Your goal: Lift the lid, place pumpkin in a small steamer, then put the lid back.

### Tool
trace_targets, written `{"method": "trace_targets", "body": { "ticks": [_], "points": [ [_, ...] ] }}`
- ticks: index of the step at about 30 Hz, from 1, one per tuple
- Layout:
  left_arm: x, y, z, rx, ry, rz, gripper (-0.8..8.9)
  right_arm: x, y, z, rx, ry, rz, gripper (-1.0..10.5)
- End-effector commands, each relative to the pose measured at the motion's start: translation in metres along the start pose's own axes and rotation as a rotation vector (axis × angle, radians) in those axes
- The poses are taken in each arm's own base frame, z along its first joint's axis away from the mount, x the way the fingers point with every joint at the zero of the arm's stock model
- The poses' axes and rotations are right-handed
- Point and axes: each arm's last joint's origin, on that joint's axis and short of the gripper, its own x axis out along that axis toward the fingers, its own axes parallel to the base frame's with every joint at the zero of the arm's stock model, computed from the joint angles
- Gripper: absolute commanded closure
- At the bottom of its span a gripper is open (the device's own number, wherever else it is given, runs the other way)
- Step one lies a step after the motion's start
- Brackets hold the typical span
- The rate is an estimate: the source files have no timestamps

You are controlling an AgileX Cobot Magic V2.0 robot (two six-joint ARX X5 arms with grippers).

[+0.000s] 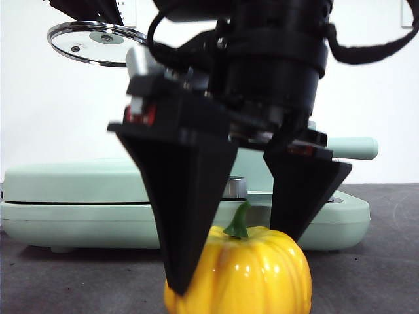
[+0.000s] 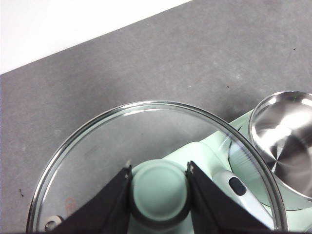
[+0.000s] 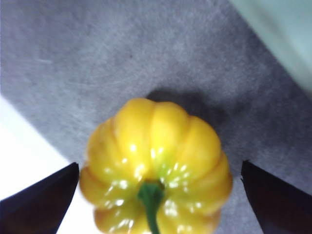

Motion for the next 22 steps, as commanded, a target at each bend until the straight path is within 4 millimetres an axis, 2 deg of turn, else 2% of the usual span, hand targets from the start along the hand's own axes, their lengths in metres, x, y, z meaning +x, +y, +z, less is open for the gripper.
{"method": "trace_targets", "body": {
  "ticks": [1, 4, 9, 14, 17, 22],
  "points": [
    [-0.011, 0.000, 0.012, 0.014, -0.067, 0.011, 7.97, 0.008, 0.005, 0.004, -0.006, 0.020, 0.000, 4.1],
    [-0.011, 0.000, 0.012, 0.009, -0.067, 0.011, 7.97, 0.013, 0.005, 0.004, -0.005, 0.036, 0.003, 4.3],
    [-0.011, 0.000, 0.012, 0.006, -0.067, 0.012, 7.97, 0.014, 0.006, 0.004, -0.004, 0.047, 0.022, 6.1],
    [-0.011, 0.001, 0.011, 0.005, -0.067, 0.013, 7.97, 0.011, 0.006, 0.006, 0.000, 0.052, 0.055, 6.3],
    [-0.011, 0.002, 0.011, 0.003, -0.068, 0.017, 7.97, -0.002, 0.007, 0.015, 0.011, 0.052, 0.071, 6.2],
    [-0.012, 0.008, 0.010, -0.007, -0.067, 0.032, 7.97, -0.048, 0.003, 0.038, 0.025, 0.024, 0.065, 6.2]
  ]
}}
